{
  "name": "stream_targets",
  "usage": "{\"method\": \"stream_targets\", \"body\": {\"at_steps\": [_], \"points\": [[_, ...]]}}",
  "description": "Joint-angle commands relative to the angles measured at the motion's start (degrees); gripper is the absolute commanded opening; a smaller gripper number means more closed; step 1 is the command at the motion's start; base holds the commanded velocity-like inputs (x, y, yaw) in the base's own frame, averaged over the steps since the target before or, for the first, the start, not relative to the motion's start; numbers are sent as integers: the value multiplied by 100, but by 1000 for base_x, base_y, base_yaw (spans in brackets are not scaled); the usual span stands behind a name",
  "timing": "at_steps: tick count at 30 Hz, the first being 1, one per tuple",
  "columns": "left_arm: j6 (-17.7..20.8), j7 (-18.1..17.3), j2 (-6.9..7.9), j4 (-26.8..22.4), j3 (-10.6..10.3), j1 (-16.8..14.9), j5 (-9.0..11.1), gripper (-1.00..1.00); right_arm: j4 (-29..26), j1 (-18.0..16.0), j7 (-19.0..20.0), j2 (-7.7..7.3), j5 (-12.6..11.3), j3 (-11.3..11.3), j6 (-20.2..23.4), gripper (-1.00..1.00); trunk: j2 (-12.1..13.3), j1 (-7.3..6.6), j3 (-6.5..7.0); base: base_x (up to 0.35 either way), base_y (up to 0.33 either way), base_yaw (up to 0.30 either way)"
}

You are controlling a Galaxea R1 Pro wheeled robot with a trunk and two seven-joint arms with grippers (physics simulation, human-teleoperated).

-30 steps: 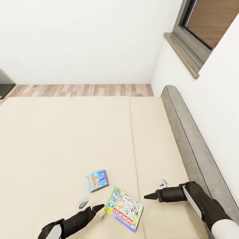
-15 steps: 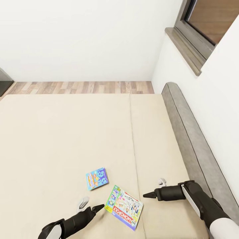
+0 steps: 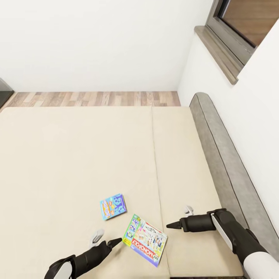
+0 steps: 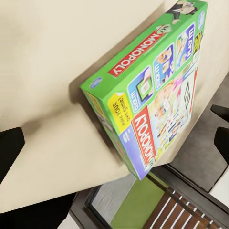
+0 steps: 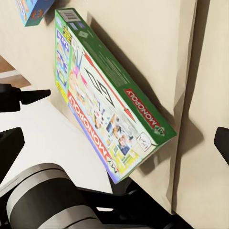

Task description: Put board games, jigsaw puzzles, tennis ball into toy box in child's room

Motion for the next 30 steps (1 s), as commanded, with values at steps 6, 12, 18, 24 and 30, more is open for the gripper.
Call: {"method": "stream_targets", "body": {"at_steps": [6, 12, 18, 24, 30], "points": [[25, 2, 4, -2, -6, -30, 35, 100, -2, -22, -24, 4, -62, 19, 66, 100, -2, 0, -59, 0, 0, 0], [29, -55, 10, -6, -7, -77, 43, 100, -2, -37, -26, 11, -65, 20, 77, 100, -2, 0, -115, 0, 0, 0], [32, -269, 21, -7, -6, -143, 38, 100, -2, -75, -30, 14, -69, 15, 81, 100, -2, 0, -171, 0, 0, 0], [32, -422, 29, -8, -3, -175, 33, 100, -1, -93, -32, 15, -72, 15, 82, 100, -2, 0, -227, 0, 0, 0], [33, -525, 40, -8, -1, -226, 30, 100, -2, -107, -32, 15, -73, 16, 83, 100, -2, 0, -282, 0, 0, 0]]}}
